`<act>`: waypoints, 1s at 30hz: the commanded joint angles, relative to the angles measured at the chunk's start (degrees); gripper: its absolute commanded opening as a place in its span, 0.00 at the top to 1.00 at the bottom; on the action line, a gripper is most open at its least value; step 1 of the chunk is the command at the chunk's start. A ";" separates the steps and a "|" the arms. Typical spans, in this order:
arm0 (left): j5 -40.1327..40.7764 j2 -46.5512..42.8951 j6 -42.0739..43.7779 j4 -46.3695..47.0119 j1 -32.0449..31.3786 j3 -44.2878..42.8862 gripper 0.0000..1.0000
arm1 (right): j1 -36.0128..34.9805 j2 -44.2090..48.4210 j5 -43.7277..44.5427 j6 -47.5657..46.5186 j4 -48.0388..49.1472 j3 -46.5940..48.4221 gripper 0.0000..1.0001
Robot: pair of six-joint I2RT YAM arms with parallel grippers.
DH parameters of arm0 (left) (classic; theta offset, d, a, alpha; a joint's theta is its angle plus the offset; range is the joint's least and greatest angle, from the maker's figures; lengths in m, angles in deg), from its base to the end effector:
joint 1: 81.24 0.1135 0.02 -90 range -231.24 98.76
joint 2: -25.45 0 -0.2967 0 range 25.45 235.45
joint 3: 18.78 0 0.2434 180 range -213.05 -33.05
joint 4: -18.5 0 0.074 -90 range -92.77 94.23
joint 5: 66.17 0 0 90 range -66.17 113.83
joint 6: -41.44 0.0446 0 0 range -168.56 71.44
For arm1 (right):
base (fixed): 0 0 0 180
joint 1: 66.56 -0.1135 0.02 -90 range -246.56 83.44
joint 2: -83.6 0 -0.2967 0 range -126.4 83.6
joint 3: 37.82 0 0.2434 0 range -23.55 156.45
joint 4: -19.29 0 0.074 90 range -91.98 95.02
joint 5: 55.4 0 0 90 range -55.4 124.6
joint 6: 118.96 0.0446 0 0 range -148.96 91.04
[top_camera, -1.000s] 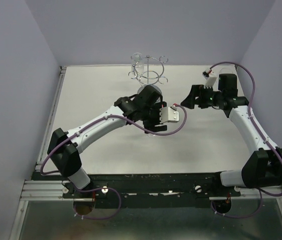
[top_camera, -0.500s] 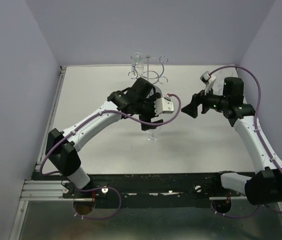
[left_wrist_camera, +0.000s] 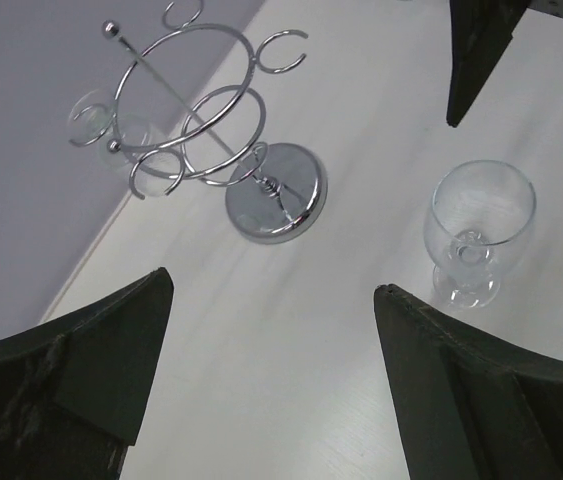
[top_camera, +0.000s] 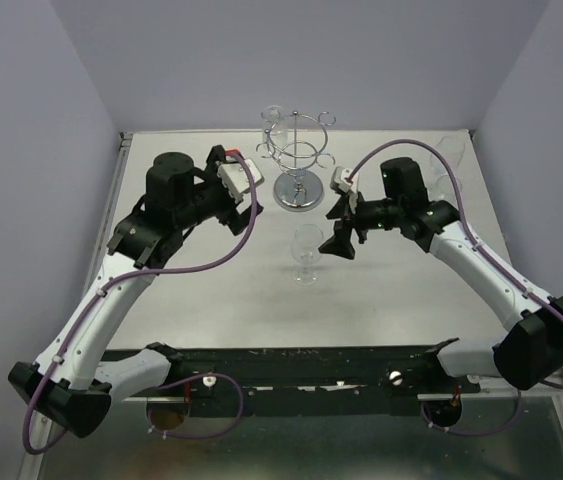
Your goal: Take the wine glass off the wine glass rack
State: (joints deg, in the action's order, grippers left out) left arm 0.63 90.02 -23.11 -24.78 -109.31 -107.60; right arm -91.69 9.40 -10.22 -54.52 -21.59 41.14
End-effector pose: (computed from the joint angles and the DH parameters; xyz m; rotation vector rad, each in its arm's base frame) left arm 0.1887 -0.1205 0.4439 1.0900 1.5518 -0.4156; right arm 0.2285 0.1419 0.3569 -1.2755 1.6815 0.8479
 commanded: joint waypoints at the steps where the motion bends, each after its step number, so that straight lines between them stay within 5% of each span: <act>1: 6.76 -4.54 -3.74 6.78 2.58 5.37 0.01 | -3.17 -4.02 1.48 -2.91 -0.37 2.99 0.00; 11: 6.15 -10.61 -9.28 6.87 8.56 10.64 0.01 | -9.68 -10.70 8.68 -3.97 0.07 6.06 0.00; 20: 4.39 -11.05 -11.65 8.71 11.99 11.44 0.01 | -9.51 -9.49 17.30 0.42 1.47 4.57 0.30; 30: 2.99 -7.54 -12.44 11.08 12.25 9.68 0.01 | 4.80 -4.12 20.65 4.91 -0.54 2.90 0.38</act>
State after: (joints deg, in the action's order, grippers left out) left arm 5.37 80.84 -34.08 -16.04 -97.42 -96.60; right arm -92.80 2.87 7.36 -50.94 -21.72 43.87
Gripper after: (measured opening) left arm 0.988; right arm 0.761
